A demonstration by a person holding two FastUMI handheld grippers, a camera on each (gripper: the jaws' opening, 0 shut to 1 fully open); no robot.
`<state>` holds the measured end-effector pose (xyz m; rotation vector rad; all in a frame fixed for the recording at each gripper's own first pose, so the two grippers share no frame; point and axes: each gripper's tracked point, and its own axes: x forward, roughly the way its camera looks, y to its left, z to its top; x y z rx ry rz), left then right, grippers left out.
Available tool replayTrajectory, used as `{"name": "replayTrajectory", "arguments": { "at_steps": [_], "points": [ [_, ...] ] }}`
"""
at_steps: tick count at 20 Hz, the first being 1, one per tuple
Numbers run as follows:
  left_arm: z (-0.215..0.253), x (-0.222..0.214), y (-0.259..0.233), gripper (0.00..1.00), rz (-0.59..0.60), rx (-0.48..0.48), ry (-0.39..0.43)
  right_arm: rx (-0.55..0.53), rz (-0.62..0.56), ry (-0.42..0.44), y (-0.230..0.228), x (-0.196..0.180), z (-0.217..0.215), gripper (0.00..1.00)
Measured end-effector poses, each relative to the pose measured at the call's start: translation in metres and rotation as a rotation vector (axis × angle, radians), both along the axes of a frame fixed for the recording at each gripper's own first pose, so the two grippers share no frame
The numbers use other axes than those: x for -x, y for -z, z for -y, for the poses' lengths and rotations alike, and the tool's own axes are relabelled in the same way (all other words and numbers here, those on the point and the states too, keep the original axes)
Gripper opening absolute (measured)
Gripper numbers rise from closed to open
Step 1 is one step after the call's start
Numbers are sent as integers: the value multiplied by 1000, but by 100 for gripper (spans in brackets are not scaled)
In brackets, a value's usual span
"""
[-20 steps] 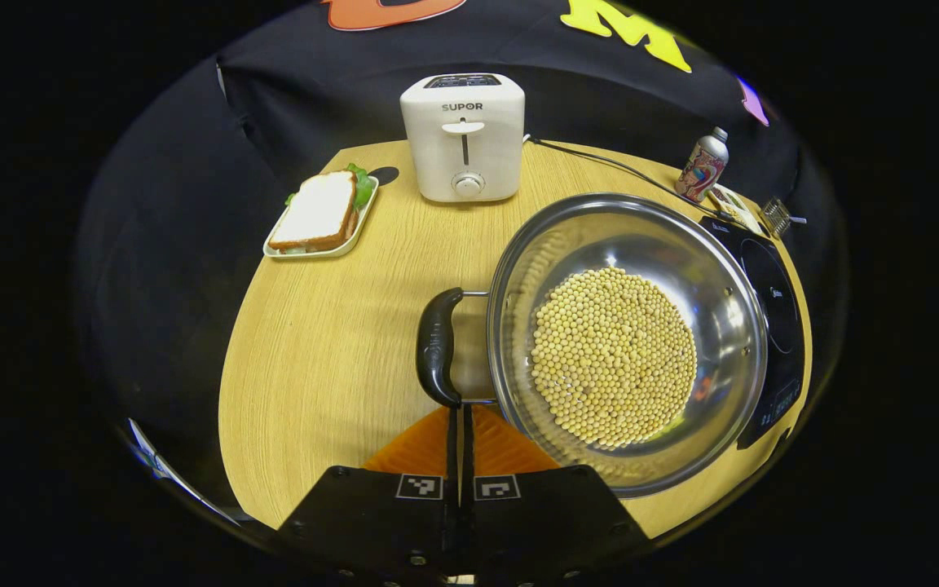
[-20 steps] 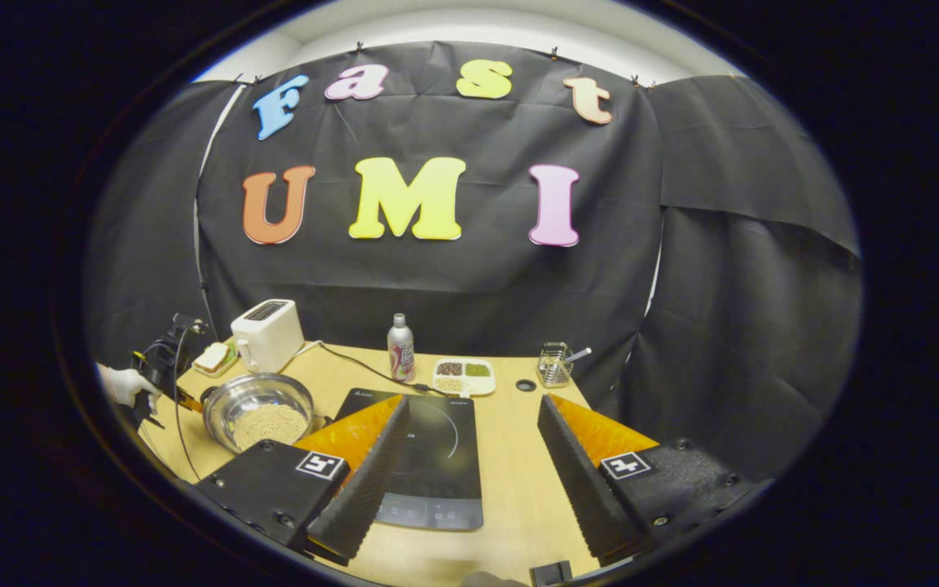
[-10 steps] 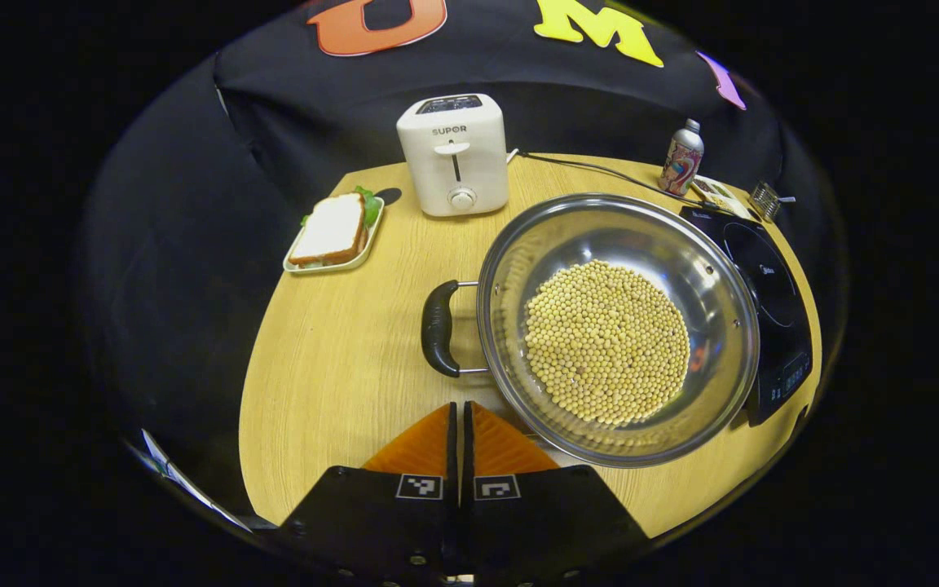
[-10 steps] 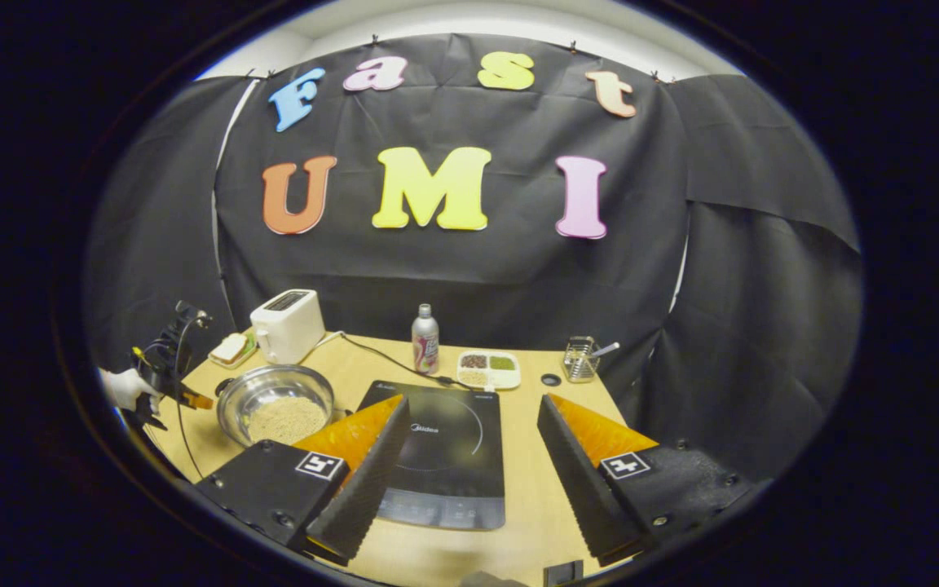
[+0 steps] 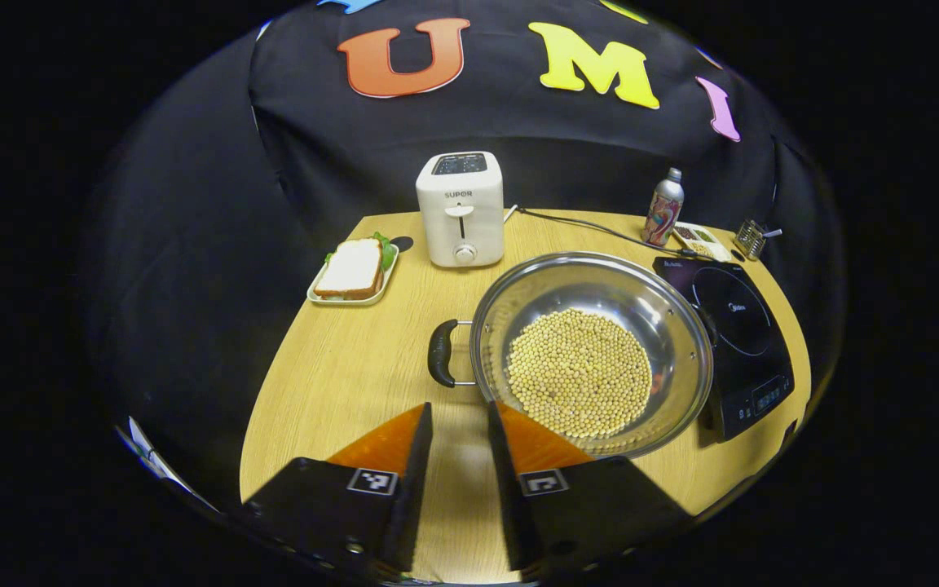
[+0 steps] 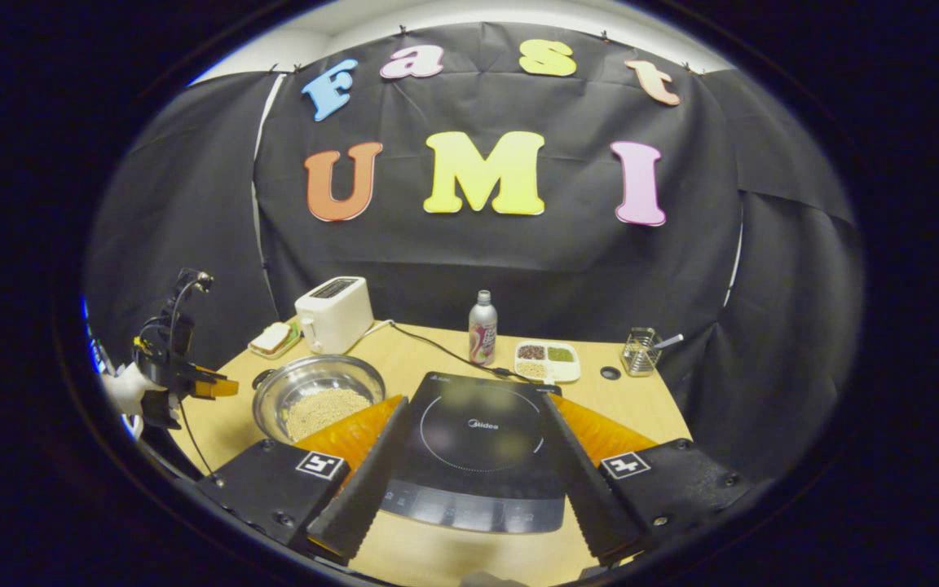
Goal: First push the handle of the pot to place it horizontally, then grasp the pot with both hands and set it on the induction cooktop.
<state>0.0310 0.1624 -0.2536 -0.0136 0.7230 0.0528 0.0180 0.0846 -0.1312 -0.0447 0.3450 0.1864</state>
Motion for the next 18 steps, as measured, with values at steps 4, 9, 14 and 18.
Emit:
{"name": "replayTrajectory", "arguments": {
  "at_steps": [4,9,14,18],
  "points": [
    [-12,-7,-11,94,28,12,-42,-36,-43,-51,13,-7,-22,97],
    [-24,-23,-20,97,63,-9,-61,-63,-133,-100,39,-20,-46,99],
    [-26,-37,-13,97,41,-51,-31,-63,-214,-129,66,-38,-69,99],
    [-28,-51,3,97,9,-57,-24,-89,-300,-131,93,-52,-90,99]
  ]
}}
